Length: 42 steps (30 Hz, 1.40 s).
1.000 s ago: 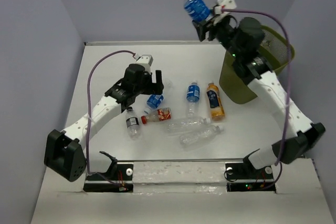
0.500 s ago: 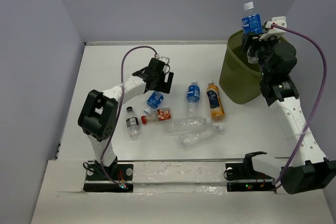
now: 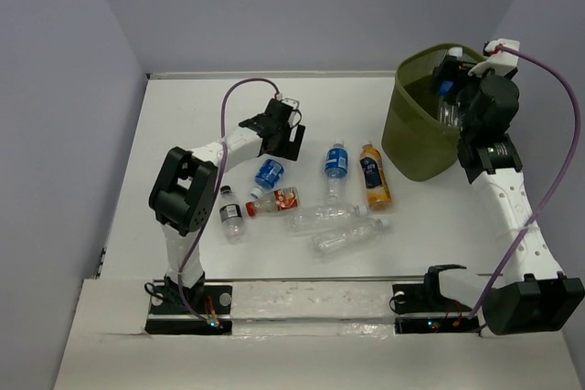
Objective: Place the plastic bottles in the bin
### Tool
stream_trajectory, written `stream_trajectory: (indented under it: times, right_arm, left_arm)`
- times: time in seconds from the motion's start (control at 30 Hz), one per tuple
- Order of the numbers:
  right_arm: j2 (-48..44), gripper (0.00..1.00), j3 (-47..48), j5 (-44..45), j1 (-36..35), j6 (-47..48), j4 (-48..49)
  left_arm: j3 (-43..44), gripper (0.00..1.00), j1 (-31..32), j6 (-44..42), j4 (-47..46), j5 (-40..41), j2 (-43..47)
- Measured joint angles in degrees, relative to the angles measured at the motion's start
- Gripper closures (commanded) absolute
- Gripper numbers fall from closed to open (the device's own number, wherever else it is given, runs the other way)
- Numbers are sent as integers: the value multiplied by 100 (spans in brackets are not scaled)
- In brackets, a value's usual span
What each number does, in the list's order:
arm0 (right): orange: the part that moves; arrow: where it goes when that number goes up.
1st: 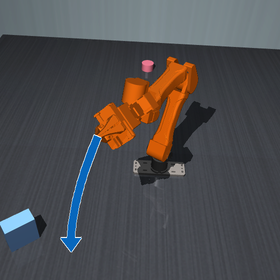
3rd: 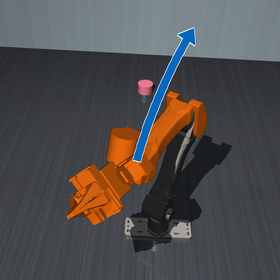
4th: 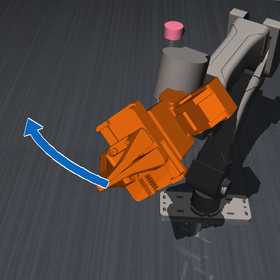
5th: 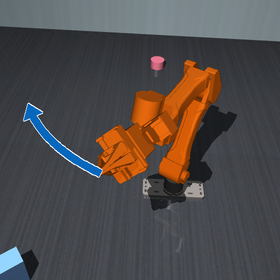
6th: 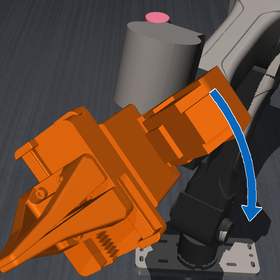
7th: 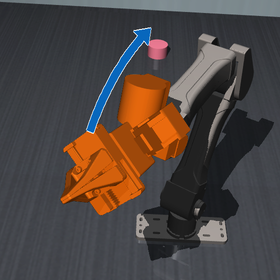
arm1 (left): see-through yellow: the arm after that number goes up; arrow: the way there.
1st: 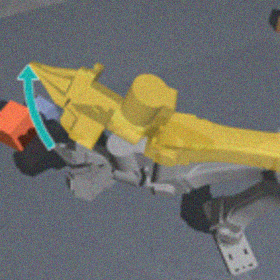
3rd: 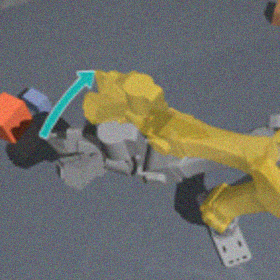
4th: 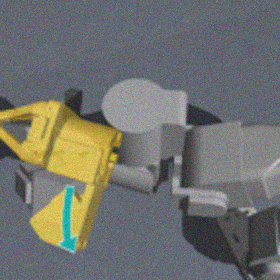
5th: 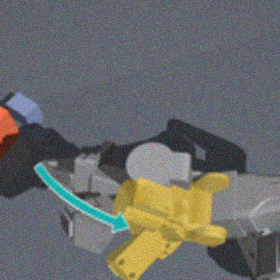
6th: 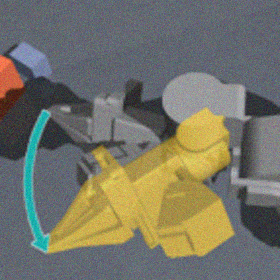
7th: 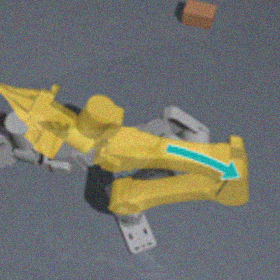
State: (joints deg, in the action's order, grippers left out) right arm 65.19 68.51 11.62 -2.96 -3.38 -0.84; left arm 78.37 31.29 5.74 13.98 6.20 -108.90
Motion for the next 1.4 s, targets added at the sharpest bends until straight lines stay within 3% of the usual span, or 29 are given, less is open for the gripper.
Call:
stream_trajectory:
  times: [0.17, 0.3, 0.53, 0.87, 1.07, 1.2, 1.27, 1.3, 1.4]
  right_arm:
    - [-319, 1, 0, -208, 0, -258, -240]
    - [-1047, 2, -31, -695, 0, -566, -321]
    - [-2234, 5, -564, -1650, 0, -1082, -321]
    - [-3532, 12, -1591, -2452, 0, -1582, -885]
    - [-4266, 42, -2041, -2824, 0, -1943, -1187]
    - [-4734, 79, -2356, -3241, 0, -2264, -1510]
    - [-4948, 82, -2551, -3442, 0, -2376, -1633]
    - [-5053, 89, -2640, -3521, 0, -2413, -1733]
    - [-5209, 92, -2844, -3698, 0, -2507, -2050]
  left_arm:
    - [0, 4, 0, -26, -2, 35, -184]
    - [0, 31, 0, -48, 2, 76, -326]
    - [94, 48, 0, -90, -50, 214, -398]
    - [1572, 52, 0, 39, 22, 111, -109]
    - [2216, 52, 168, 542, -625, -280, 894]
    - [2643, 52, 669, 883, -1445, -369, 1283]
    - [2811, 52, 981, 1084, -1974, -393, 1309]
    - [2859, 52, 1143, 1176, -2236, -400, 1298]
    - [3130, 52, 1537, 1484, -2850, -428, 1054]
